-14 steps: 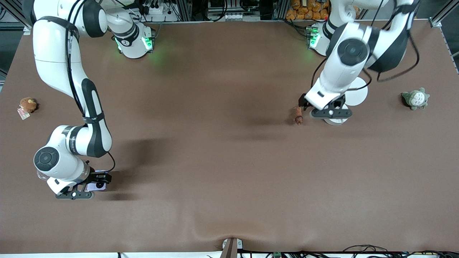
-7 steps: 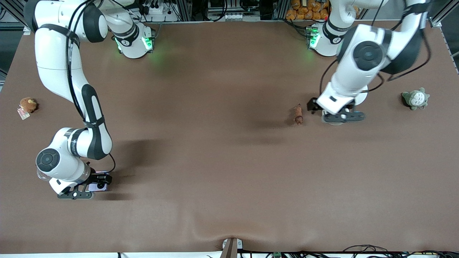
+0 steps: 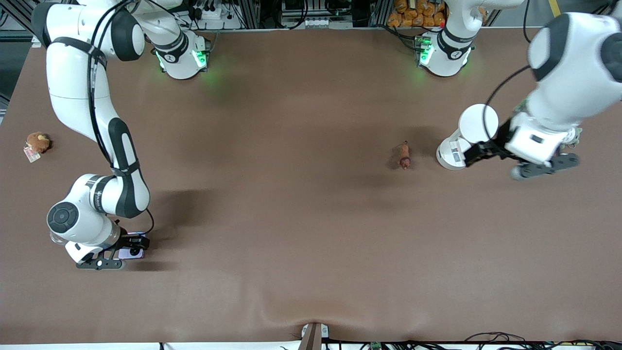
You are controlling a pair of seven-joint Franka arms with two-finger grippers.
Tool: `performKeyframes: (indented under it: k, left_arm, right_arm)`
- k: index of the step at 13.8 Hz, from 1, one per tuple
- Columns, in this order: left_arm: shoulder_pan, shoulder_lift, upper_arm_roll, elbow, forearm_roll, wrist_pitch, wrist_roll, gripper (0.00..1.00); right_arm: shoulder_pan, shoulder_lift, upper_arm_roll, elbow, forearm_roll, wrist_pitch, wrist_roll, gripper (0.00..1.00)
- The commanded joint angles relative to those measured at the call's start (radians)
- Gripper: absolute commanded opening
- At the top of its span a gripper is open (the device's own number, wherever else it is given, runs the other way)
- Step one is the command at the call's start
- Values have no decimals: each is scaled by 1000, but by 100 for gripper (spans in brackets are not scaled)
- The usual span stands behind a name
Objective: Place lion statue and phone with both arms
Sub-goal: 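Set the lion beside the white lamp while the right gripper carries the phone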
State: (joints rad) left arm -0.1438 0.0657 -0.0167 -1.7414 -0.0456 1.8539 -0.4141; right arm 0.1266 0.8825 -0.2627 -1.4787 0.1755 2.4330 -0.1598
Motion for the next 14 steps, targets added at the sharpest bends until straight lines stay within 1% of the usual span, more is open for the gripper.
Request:
performKeyframes:
  k: [1,4,6,7,8,11,12,13,14]
  left_arm:
    - [52,69,-8,189,-39,-90,1,100]
    - [52,57,-5,249,-42,-99,4,100]
    - [46,58,-3,250,-24,-113,-3,100]
    - [38,60,-11,258,42,-114,-8,100]
    - [43,57,-14,258,58,-116,-8,100]
    - [50,26,-9,260,63,-131,-5,100]
    - [50,-4,-14,257,58,-177,0,100]
    - [52,-15,-17,258,50,-258,9,100]
    - [49,-11,-17,267,46,-277,5,100]
  right_arm:
    - [-19,21,16,-12,19,79,-27,100]
    - [-18,12,14,-12,16,77,-36,100]
    - [-16,-2,13,-8,16,67,-85,100]
    - [-18,-17,13,-8,18,51,-96,100]
    - [-16,-25,13,-5,19,20,-96,100]
    - [-16,-59,13,-5,21,-47,-95,100]
    - [-16,-69,13,-5,21,-70,-95,100]
    - [-16,-89,13,-5,21,-96,-95,100]
    - [-16,-115,11,-5,21,-133,-95,100]
